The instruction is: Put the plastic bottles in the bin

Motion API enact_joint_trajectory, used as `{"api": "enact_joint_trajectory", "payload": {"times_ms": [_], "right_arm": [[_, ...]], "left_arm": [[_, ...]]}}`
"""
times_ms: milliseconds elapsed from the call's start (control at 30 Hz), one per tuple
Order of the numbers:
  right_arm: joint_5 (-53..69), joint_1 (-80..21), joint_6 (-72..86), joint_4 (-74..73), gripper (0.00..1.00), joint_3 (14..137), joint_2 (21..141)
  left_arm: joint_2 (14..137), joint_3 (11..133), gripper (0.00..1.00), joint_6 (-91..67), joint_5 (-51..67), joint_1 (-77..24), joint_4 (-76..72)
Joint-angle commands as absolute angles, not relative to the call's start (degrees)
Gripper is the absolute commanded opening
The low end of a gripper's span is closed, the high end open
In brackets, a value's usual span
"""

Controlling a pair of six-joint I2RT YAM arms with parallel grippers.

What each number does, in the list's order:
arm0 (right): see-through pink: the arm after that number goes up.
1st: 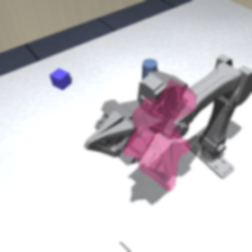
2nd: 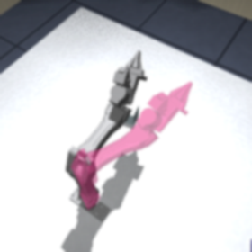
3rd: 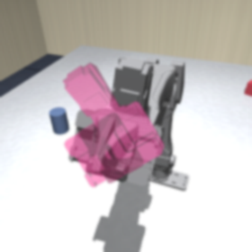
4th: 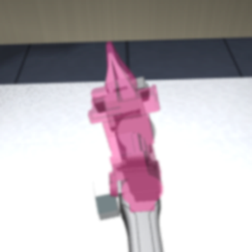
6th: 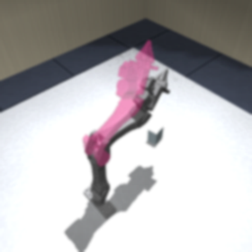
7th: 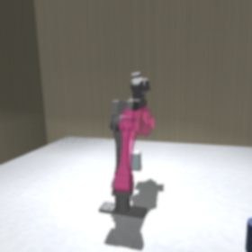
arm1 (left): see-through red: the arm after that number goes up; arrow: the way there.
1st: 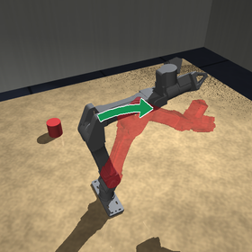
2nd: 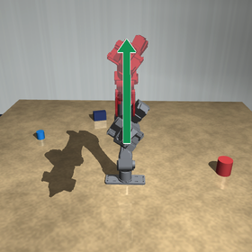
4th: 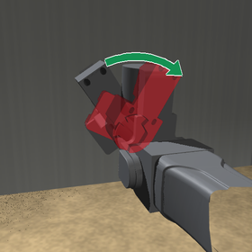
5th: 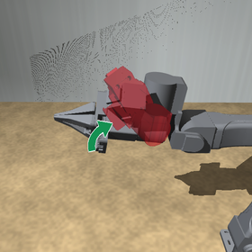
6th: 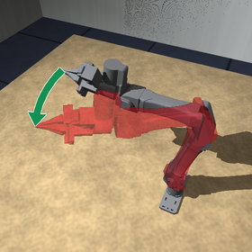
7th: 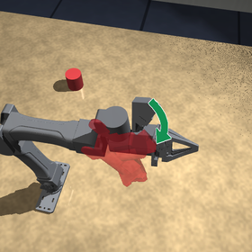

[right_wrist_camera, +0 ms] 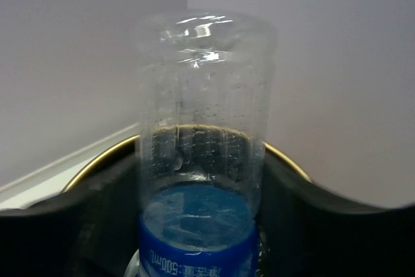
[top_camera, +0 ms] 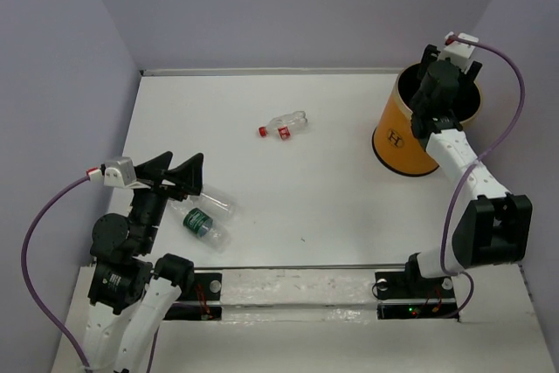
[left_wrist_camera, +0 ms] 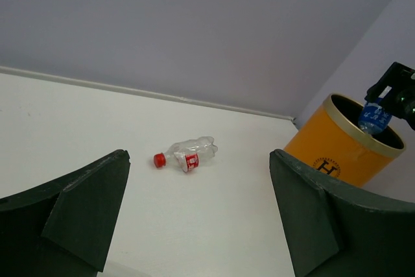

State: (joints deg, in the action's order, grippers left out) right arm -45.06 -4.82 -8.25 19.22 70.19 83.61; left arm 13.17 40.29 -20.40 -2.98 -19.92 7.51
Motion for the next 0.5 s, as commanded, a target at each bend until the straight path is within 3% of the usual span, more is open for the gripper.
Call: {"api": "enact_joint_trajectory", "payload": {"times_ms": [0,67,133,333,467], "right_arm": [[-46.5,-4.39,-3.21,21.65,0.92,66.54,79.81],[-44.32,-4.39,-0.37,20.05,0.99,64.87,76.4],[-40.89,-4.39,4.12,17.5,0.99,64.51,72.71],[-32.09,-8.6,7.73,11.52,0.91,65.66,66.28],[-25.77,-16.68,10.1,7.92,0.84,64.78,64.25]], "left_arm": [[13.01,40.78,0.99,-19.42,-1.58,-20.3,4.22],[13.27,40.69,0.99,-19.34,-1.5,-20.3,4.22],[13.53,40.61,0.99,-19.42,-1.32,-20.3,4.13],[13.89,40.61,0.99,-19.25,-1.41,-19.78,4.13],[14.32,40.52,0.99,-19.42,-1.23,-18.81,4.04]]}}
